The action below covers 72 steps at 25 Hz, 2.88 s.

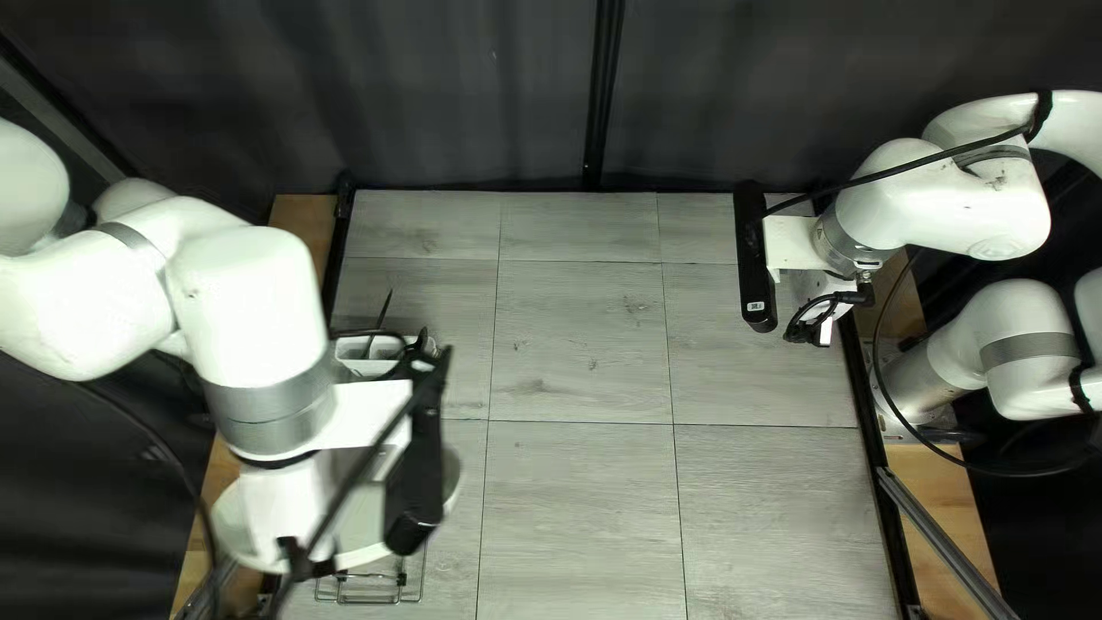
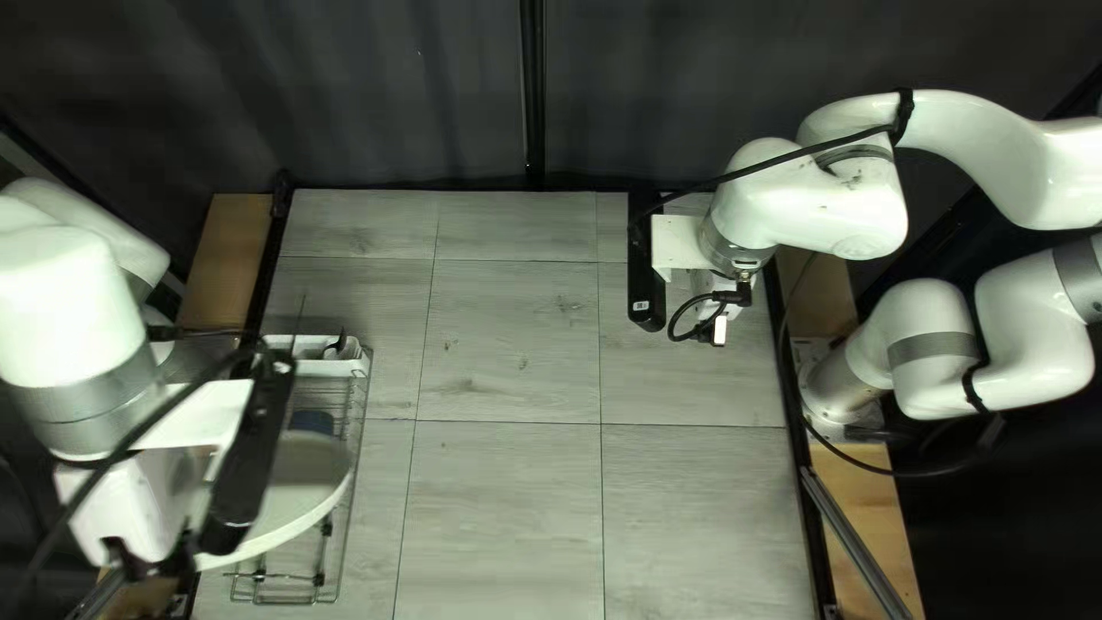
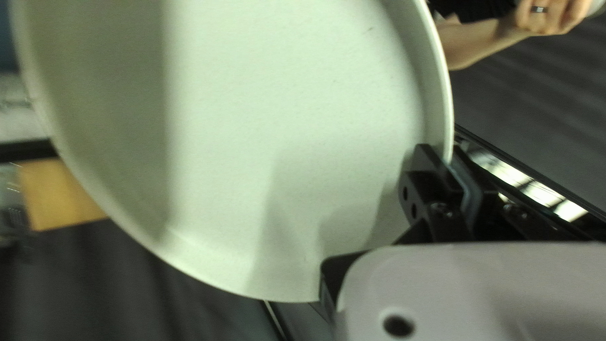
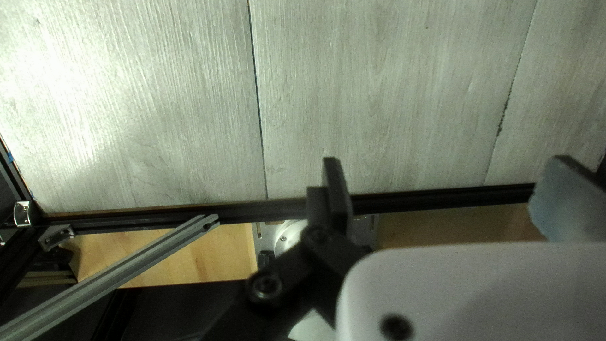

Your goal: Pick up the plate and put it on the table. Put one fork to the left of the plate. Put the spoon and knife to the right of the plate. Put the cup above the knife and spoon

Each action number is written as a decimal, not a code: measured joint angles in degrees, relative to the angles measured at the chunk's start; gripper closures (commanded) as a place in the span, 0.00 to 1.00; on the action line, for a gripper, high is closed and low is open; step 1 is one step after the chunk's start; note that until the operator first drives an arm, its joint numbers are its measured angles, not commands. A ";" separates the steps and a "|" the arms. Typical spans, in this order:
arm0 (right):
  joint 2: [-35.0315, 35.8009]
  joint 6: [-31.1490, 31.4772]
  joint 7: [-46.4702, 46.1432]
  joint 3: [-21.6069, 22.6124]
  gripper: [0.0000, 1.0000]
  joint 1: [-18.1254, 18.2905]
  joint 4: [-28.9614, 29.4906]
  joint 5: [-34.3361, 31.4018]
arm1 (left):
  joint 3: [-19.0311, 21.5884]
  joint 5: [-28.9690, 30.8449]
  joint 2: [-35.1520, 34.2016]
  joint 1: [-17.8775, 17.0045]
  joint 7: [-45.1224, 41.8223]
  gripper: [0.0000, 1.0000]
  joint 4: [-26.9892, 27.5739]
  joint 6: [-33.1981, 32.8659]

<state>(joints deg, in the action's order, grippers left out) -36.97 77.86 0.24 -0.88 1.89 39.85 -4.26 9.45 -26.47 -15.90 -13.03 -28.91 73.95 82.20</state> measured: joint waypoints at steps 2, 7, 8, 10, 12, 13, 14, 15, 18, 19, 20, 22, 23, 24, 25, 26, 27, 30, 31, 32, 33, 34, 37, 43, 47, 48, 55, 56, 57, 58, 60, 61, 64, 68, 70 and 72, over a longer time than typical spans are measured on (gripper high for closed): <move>0.00 0.00 0.00 0.00 0.00 0.00 0.00 0.00 | 0.05 3.92 4.95 0.48 1.74 1.00 2.93 0.07; 0.00 0.00 0.00 0.00 0.00 0.00 0.00 0.00 | -0.18 12.91 14.52 1.25 5.85 1.00 6.11 -3.03; 0.00 0.00 0.00 0.00 0.00 0.00 0.00 0.00 | -0.33 14.16 15.86 1.39 6.99 1.00 6.29 -4.17; 0.00 0.00 0.00 0.00 0.00 0.00 0.00 0.00 | -0.64 16.48 18.55 1.62 8.71 1.00 6.85 -6.16; 0.00 0.00 0.00 0.00 0.00 0.00 0.00 0.00 | -0.95 18.74 21.52 1.69 9.39 1.00 8.01 -7.60; 0.00 0.00 0.00 0.00 0.00 0.00 0.00 0.00 | -1.13 19.73 23.15 1.70 9.62 1.00 8.68 -8.33; 0.00 0.00 0.00 0.00 0.00 0.00 0.00 0.00 | -1.36 20.66 24.91 1.72 9.92 1.00 9.28 -9.25; 0.00 0.00 0.00 0.00 0.00 0.00 0.00 0.00 | -1.63 21.61 26.78 1.77 10.24 1.00 9.80 -10.35; 0.00 0.00 0.00 0.00 0.00 0.00 0.00 0.00 | -2.77 24.83 32.02 1.91 10.72 1.00 10.76 -13.68; 0.00 0.00 0.00 0.00 0.00 0.00 0.00 0.00 | -3.18 25.97 33.40 1.90 10.68 1.00 10.90 -14.55; 0.00 0.00 0.00 0.00 0.00 0.00 0.00 0.00 | -3.55 27.04 34.49 1.82 10.46 1.00 11.04 -15.20; 0.00 0.00 0.00 0.00 0.00 0.00 0.00 0.00 | -4.18 29.27 36.12 1.25 9.17 1.00 11.72 -15.67; 0.00 0.00 0.00 0.00 0.00 0.00 0.00 0.00 | -4.46 30.42 36.85 0.79 8.31 1.00 12.24 -15.62; 0.00 0.00 0.00 0.00 0.00 0.00 0.00 0.00 | -4.70 31.47 37.51 0.32 7.52 1.00 12.70 -15.47; 0.00 0.00 0.00 0.00 0.00 0.00 0.00 0.00 | -4.92 32.37 38.14 -0.09 6.83 1.00 13.11 -15.34; 0.00 0.00 0.00 0.00 0.00 0.00 0.00 0.00 | -5.16 33.18 38.86 -0.47 6.13 1.00 13.47 -15.26; 0.00 0.00 0.00 0.00 0.00 0.00 0.00 0.00 | -5.40 33.93 39.60 -0.81 5.41 1.00 13.81 -15.19; 0.00 0.00 0.00 0.00 0.00 0.00 0.00 0.00 | -6.10 35.94 41.48 -1.85 3.26 1.00 14.73 -15.05; 0.00 0.00 0.00 0.00 0.00 0.00 0.00 0.00 | -6.28 36.48 41.83 -2.13 2.74 1.00 14.90 -15.05; 0.00 0.00 0.00 0.00 0.00 0.00 0.00 0.00 | -6.45 36.97 42.01 -2.38 2.25 1.00 15.02 -14.97; 0.00 0.00 0.00 0.00 0.00 0.00 0.00 0.00 | -6.58 37.43 42.10 -2.65 1.78 1.00 15.13 -14.75; 0.00 0.00 0.00 0.00 0.00 0.00 0.00 0.00 | -6.69 37.81 42.16 -2.90 1.40 1.00 15.26 -14.50; 0.00 0.00 0.00 0.00 0.00 0.00 0.00 0.00 | -6.79 38.42 42.35 -3.30 1.13 1.00 15.68 -13.81; 0.00 0.00 0.00 0.00 0.00 0.00 0.00 0.00 | -6.38 38.21 42.53 -3.15 3.03 1.00 15.98 -13.50; 0.00 0.00 0.00 0.00 0.00 0.00 0.00 0.00 | -6.16 37.80 42.54 -2.95 3.56 1.00 15.93 -13.55; 0.00 0.00 0.00 0.00 0.00 0.00 0.00 0.00 | -6.15 37.79 42.54 -2.95 3.57 1.00 15.92 -13.56; 0.00 0.00 0.00 0.00 0.00 0.00 0.00 0.00 | -6.04 37.10 42.53 -2.64 3.69 1.00 15.89 -13.58; 0.00 0.00 0.00 0.00 0.00 0.00 0.00 0.00 | -5.94 36.09 42.59 -2.22 4.01 1.00 16.20 -13.32; 0.00 0.00 0.00 0.00 0.00 0.00 0.00 0.00 | -5.82 35.06 42.85 -1.73 4.47 1.00 17.04 -12.82; 0.00 0.00 0.00 0.00 0.00 0.00 0.00 0.00 | -5.67 34.18 43.39 -1.29 4.97 1.00 18.27 -12.21; 0.00 0.00 0.00 0.00 0.00 0.00 0.00 0.00 | -5.41 33.13 45.04 -0.75 5.90 1.00 20.84 -11.18; 0.00 0.00 0.00 0.00 0.00 0.00 0.00 0.00 | -5.35 32.97 45.81 -0.65 6.21 1.00 21.82 -10.91; 0.00 0.00 0.00 0.00 0.00 0.00 0.00 0.00 | -5.31 33.48 47.60 -0.86 6.75 1.00 23.68 -10.92; 0.00 0.00 0.00 0.00 0.00 0.00 0.00 0.00 | -5.60 35.47 50.83 -2.00 7.04 1.00 26.92 -10.94; 0.00 0.00 0.00 0.00 0.00 0.00 0.00 0.00 | -5.94 36.99 52.72 -2.87 7.17 1.00 28.67 -10.87; 0.00 0.00 0.00 0.00 0.00 0.00 0.00 0.00 | -6.36 38.55 55.19 -3.75 7.37 1.00 30.58 -11.05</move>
<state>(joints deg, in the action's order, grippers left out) -36.97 77.86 0.24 -0.88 1.89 39.85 -4.26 3.09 12.08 39.29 -16.78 -21.55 104.53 71.15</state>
